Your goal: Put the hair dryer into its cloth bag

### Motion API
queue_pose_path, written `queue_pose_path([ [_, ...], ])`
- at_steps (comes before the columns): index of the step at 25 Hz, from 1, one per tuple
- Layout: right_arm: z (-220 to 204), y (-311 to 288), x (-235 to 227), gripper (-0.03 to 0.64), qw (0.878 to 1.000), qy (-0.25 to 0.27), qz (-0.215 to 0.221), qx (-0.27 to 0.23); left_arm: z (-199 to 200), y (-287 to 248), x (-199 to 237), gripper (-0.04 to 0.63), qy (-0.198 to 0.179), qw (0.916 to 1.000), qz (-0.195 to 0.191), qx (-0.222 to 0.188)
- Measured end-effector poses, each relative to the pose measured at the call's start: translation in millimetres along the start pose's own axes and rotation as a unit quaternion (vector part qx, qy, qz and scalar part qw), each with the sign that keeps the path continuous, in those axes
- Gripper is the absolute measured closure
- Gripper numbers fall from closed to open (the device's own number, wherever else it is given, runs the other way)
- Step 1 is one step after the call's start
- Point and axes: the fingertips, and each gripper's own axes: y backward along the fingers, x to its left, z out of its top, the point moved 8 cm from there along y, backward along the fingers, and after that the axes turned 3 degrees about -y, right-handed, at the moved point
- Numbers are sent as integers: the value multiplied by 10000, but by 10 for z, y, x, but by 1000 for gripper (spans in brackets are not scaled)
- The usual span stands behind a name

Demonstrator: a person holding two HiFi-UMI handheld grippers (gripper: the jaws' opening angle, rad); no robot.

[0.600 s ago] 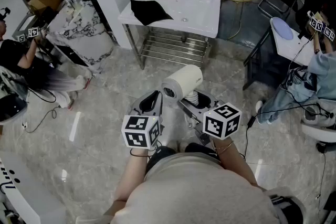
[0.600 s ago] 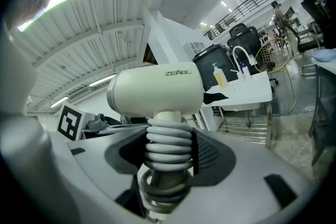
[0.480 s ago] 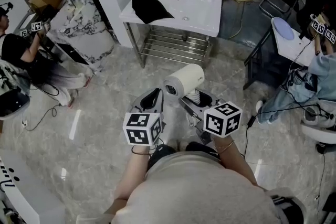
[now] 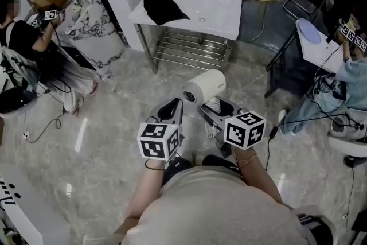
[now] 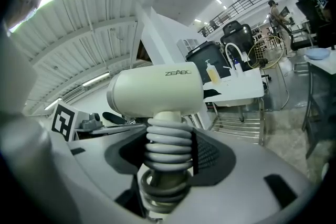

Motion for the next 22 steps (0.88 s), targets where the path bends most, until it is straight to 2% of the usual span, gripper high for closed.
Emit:
queue_pose_path([
  [12, -100, -16, -26, 390, 9999, 55, 161, 19, -136, -46, 5, 572, 57, 10000, 24, 61],
  [22, -196, 141, -172, 390, 9985, -279, 406, -235, -249, -185, -147, 572, 161, 9998, 106, 87],
])
